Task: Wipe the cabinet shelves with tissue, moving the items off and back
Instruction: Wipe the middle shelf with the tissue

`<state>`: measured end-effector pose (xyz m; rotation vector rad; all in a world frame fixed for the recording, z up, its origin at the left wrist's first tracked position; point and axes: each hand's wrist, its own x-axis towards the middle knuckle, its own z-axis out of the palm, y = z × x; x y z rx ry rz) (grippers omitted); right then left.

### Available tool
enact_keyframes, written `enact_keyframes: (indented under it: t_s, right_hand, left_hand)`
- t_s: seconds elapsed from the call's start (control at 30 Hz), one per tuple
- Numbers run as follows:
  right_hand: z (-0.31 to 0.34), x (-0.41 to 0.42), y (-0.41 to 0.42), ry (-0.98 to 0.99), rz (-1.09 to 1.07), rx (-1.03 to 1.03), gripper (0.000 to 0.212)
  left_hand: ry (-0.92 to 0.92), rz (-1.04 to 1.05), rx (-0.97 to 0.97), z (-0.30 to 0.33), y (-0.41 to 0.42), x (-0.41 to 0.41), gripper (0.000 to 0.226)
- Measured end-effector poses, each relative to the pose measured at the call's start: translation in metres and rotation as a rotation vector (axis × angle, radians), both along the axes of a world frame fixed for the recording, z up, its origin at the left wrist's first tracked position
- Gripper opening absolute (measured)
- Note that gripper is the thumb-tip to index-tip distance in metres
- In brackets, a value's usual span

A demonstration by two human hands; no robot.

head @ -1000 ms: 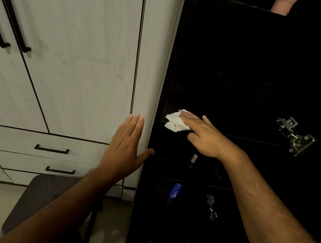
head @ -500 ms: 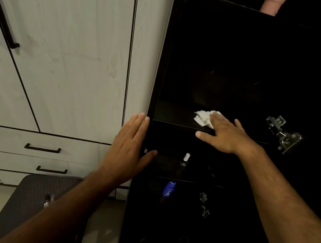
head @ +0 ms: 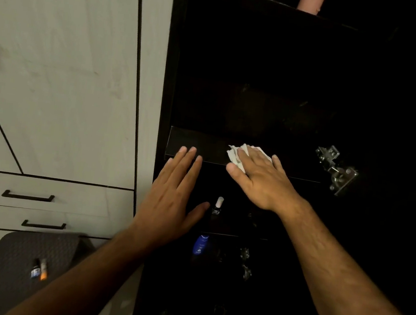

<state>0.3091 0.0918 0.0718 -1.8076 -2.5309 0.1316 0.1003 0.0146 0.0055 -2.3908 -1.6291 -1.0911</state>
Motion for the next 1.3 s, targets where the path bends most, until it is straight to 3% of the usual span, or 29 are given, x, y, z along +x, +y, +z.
enact_keyframes:
  t_s: [0.3,0.67,1.0,1.23,1.3]
  right_hand:
    - [0.007,0.047,0.026,0.042,-0.224,-0.059,0.092]
    - [0.011,0.059,0.024,-0.036,-0.446,-0.07,0.099]
    - [0.0,0.06,-0.017,0.032,-0.379,0.167,0.054]
    - [0.042,0.055,-0.029,0.001,-0.462,0.06,0.059]
    - [0.067,0.05,-0.029,-0.035,-0.454,0.133,0.057]
  left_hand:
    - [0.099,-0.026,-0.042,0.036,0.034,0.036,0.085]
    - [0.006,-0.135,-0.059,0.071,0.062,0.073,0.084]
    - [0.044,-0.437,-0.1,0.092,0.113,0.089,0.078]
    - [0.111,-0.601,-0.11,0.082,0.13,0.082,0.077]
    - [0.126,-0.63,-0.105,0.08,0.133,0.081,0.078]
